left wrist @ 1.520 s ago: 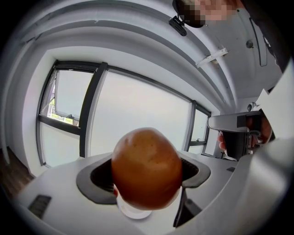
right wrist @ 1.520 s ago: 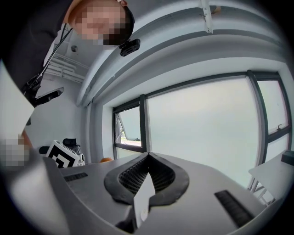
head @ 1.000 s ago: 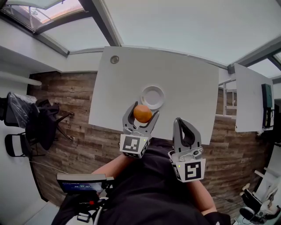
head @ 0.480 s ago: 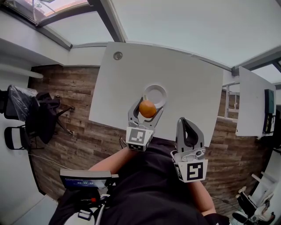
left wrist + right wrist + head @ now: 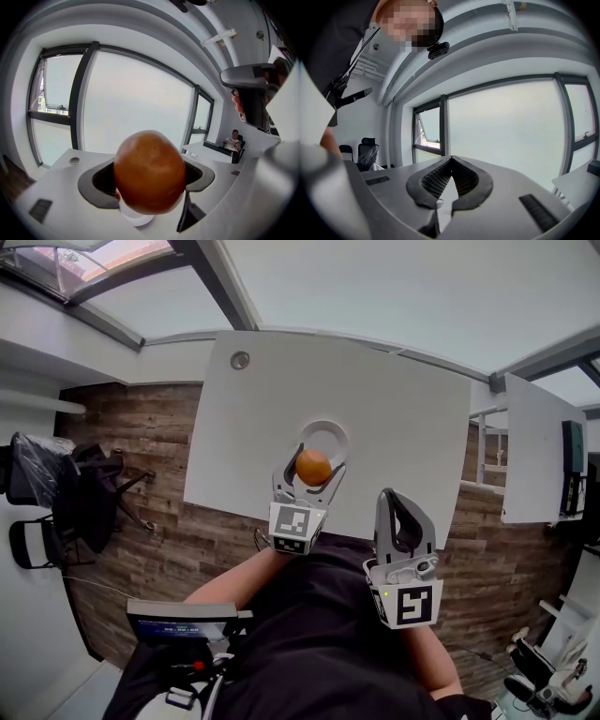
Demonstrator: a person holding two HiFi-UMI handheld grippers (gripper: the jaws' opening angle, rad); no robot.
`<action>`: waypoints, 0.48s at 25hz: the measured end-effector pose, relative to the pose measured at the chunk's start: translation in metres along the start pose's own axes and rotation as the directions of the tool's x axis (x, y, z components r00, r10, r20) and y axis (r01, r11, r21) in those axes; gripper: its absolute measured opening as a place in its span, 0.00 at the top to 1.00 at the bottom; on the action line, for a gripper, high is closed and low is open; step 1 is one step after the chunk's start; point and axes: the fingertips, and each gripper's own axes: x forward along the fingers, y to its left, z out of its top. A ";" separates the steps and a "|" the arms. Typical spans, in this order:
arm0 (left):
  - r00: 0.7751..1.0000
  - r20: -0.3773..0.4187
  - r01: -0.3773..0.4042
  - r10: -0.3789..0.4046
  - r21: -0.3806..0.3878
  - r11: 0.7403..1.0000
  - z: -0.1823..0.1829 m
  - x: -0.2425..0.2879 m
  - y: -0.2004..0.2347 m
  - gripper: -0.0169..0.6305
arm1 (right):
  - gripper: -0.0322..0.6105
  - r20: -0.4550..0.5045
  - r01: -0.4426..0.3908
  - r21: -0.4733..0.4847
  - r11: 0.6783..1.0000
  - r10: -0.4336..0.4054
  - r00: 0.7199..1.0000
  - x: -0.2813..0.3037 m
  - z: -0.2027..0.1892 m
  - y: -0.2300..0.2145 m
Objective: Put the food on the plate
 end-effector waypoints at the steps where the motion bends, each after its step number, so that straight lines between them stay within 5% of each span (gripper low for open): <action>1: 1.000 -0.003 0.000 -0.001 -0.005 1.000 -0.002 0.002 0.001 0.43 | 0.95 0.001 0.006 -0.005 1.000 -0.006 1.000 0.000 0.000 -0.002; 12: 0.998 -0.065 -0.013 0.013 -0.002 1.000 -0.018 0.026 0.017 0.43 | 0.95 -0.021 0.017 0.004 1.000 -0.016 1.000 0.011 -0.006 -0.014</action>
